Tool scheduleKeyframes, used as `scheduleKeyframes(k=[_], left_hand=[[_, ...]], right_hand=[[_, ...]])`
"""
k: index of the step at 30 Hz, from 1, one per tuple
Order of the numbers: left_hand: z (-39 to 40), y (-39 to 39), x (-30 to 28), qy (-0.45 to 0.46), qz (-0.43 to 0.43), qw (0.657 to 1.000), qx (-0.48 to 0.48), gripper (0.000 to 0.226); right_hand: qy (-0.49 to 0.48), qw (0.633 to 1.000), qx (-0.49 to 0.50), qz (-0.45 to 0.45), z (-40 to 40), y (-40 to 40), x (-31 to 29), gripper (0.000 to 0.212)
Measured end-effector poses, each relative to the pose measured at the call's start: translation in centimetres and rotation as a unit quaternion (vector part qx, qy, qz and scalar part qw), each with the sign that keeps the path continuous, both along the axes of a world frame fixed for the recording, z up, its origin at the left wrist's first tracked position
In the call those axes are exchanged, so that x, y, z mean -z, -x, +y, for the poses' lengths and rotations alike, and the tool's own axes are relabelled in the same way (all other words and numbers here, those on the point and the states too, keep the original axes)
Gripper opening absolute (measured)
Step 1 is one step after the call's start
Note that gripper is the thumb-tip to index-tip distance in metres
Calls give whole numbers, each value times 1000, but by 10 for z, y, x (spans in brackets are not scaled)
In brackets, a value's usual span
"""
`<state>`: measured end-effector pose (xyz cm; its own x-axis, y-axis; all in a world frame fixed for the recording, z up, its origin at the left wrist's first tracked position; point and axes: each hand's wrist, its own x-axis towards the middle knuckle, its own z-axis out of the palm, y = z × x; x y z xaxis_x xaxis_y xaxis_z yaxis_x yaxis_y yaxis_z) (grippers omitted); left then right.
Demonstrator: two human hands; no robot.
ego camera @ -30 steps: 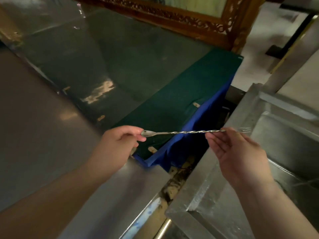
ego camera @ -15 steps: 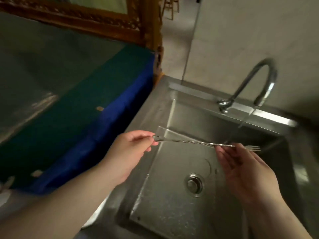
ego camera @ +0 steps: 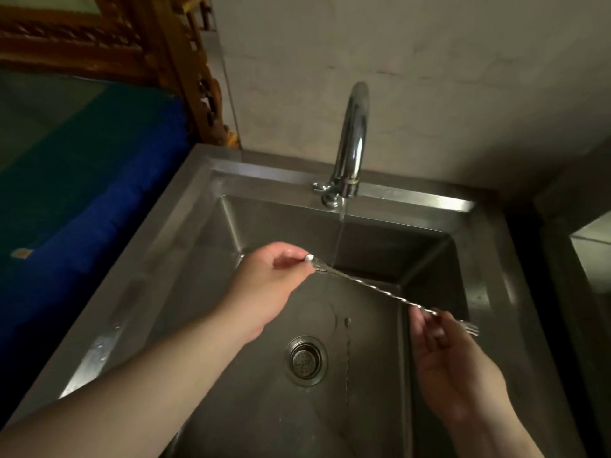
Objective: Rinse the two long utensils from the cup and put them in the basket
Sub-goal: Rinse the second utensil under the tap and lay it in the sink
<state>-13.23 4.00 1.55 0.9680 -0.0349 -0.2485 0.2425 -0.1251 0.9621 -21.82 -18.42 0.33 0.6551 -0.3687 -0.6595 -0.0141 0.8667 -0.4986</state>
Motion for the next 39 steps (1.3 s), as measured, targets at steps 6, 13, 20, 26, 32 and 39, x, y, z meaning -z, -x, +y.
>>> scheduleKeyframes(k=[6, 13, 20, 26, 32, 39], left_hand=[[-34, -26, 7, -15, -6, 1000, 8, 13], [-52, -41, 4, -22, -38, 999, -7, 11], [-50, -42, 3, -152, -150, 977, 22, 17], [-47, -41, 2, -149, -157, 976, 7, 18], [-38, -48, 2, -137, -138, 981, 17, 17], [-40, -50, 7, -83, -107, 991, -5, 15]], right_hand=[[-120, 992, 13, 34, -11, -3, 26, 22], [-168, 977, -46, 122, -1, -9, 39, 26], [465, 818, -312, 127, 44, -50, 17, 12], [423, 848, -307, -87, 70, -93, -8, 18], [420, 836, -349, -62, 72, -98, 0, 23], [441, 819, -365, -32, 72, -82, 18, 24]])
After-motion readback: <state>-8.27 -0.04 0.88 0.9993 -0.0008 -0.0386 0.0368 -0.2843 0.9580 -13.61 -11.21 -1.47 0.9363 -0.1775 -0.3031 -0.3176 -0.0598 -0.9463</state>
